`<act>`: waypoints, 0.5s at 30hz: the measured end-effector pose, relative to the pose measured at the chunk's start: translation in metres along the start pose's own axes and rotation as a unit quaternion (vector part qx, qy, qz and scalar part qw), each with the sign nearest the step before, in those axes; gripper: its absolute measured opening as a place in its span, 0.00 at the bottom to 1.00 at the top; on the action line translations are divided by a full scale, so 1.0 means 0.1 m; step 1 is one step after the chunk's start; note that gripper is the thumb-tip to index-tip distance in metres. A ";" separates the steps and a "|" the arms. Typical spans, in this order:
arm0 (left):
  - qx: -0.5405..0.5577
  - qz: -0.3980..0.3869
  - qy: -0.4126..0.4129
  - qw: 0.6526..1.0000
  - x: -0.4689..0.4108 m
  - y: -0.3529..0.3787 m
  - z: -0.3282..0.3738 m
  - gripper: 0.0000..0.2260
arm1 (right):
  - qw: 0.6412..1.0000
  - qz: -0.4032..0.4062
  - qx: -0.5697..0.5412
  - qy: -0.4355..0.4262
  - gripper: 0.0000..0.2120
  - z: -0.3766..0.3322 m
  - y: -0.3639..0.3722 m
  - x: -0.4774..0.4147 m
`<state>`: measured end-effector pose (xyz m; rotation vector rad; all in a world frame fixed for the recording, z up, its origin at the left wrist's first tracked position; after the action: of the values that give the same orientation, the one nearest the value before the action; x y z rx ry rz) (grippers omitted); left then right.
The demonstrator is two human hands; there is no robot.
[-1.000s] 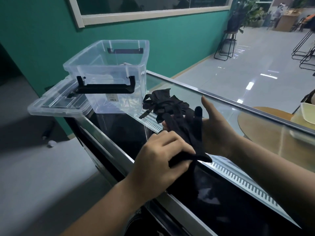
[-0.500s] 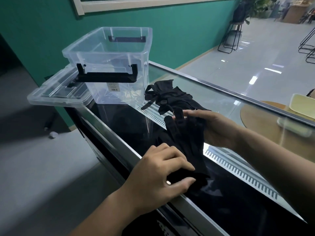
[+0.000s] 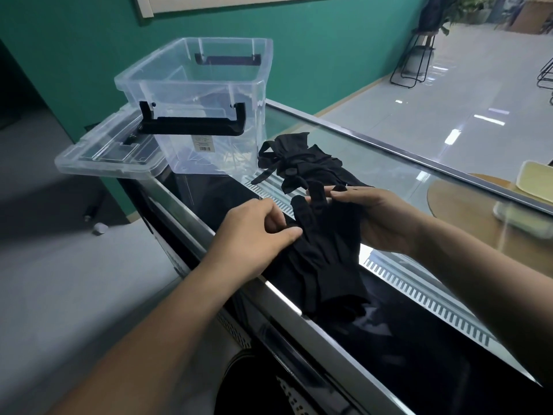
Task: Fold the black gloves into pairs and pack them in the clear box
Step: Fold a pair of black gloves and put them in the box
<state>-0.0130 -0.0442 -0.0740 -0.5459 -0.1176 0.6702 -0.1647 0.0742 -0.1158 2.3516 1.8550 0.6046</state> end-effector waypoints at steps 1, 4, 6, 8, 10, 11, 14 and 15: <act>0.009 -0.001 -0.005 1.000 0.00 0.01 0.00 0.10 | 1.000 0.004 -0.001 0.000 0.20 0.00 0.00 0.00; 0.025 -0.013 -0.011 1.000 0.00 0.06 0.00 0.09 | 1.000 0.020 -0.001 -0.002 0.20 -0.01 -0.02 0.00; 0.036 -0.010 -0.015 0.999 0.01 0.04 0.00 0.08 | 1.000 0.022 -0.002 -0.001 0.20 -0.01 -0.02 0.00; 0.050 -0.007 -0.024 0.998 0.01 0.00 -0.02 0.09 | 1.000 0.018 0.004 0.001 0.22 0.00 -0.02 -0.01; 0.053 -0.016 -0.031 0.998 0.00 -0.04 -0.04 0.11 | 1.000 0.013 0.006 0.002 0.23 0.01 -0.04 -0.02; 0.046 -0.022 -0.032 0.998 -0.01 -0.05 -0.06 0.12 | 1.000 0.012 0.007 0.003 0.23 0.02 -0.04 -0.03; 0.018 -0.018 -0.020 0.999 0.02 -0.09 -0.04 0.12 | 1.000 0.006 0.006 0.004 0.22 0.02 -0.04 -0.04; -0.003 -0.011 0.002 1.000 0.05 -0.10 0.01 0.12 | 1.000 0.003 0.006 0.003 0.21 0.02 -0.03 -0.04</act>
<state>-0.0044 -0.0470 -0.0681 -0.5504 -0.1214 0.6466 -0.1677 0.0717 -0.1199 2.3661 1.8597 0.6023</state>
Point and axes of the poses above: each hand's wrist, its own x-axis away from the middle knuckle, its own y-axis out of the palm, z = x × y, the point moved 10 cm from there along -x, towards the middle knuckle, and after that the axes turned 14 degrees about x, right-handed, at the moved point
